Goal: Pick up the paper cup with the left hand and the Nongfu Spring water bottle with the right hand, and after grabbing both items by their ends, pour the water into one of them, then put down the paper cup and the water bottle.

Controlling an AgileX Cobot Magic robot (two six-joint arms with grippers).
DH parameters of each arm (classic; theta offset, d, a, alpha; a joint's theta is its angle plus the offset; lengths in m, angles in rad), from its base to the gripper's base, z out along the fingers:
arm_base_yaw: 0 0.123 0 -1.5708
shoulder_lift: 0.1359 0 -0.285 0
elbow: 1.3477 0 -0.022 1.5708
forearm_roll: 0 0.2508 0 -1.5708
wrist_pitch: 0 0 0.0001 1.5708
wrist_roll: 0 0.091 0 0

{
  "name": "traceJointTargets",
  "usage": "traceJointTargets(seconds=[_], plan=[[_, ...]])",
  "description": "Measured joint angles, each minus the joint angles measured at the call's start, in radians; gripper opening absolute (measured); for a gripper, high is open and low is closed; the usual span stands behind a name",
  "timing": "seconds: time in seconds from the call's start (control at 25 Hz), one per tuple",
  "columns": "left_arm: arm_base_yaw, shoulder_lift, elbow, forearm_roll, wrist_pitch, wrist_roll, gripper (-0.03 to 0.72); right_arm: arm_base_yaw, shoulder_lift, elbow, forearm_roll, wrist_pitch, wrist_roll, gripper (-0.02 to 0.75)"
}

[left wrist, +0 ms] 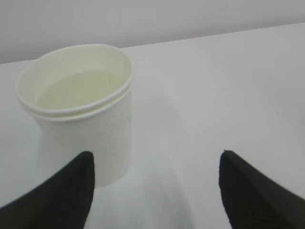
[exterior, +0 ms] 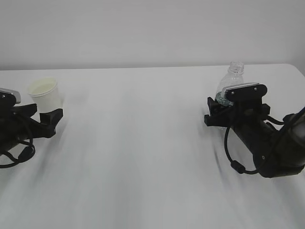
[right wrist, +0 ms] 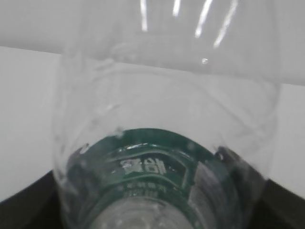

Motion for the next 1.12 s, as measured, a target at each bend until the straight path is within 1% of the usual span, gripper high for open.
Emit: traceJointTargets(seconds=[0.2,0.52,0.92,1.12], plan=[[0.0,-0.002,0.0,-0.006,0.0,0.0,0.586,0.0,0.0,0.005,0.0,-0.002,0.0,0.597],[0.0,-0.032,0.02,-0.026,0.0,0.0,0.586,0.0,-0.017,0.059,-0.002,-0.002,0.0,0.595],[0.0,-0.064,0.067,-0.04,0.0,0.0,0.586,0.0,-0.094,0.16,-0.002,-0.002,0.0,0.594],[0.0,-0.104,0.114,-0.04,0.0,0.0,0.586,0.0,-0.148,0.228,-0.002,-0.002,0.006,0.594]])
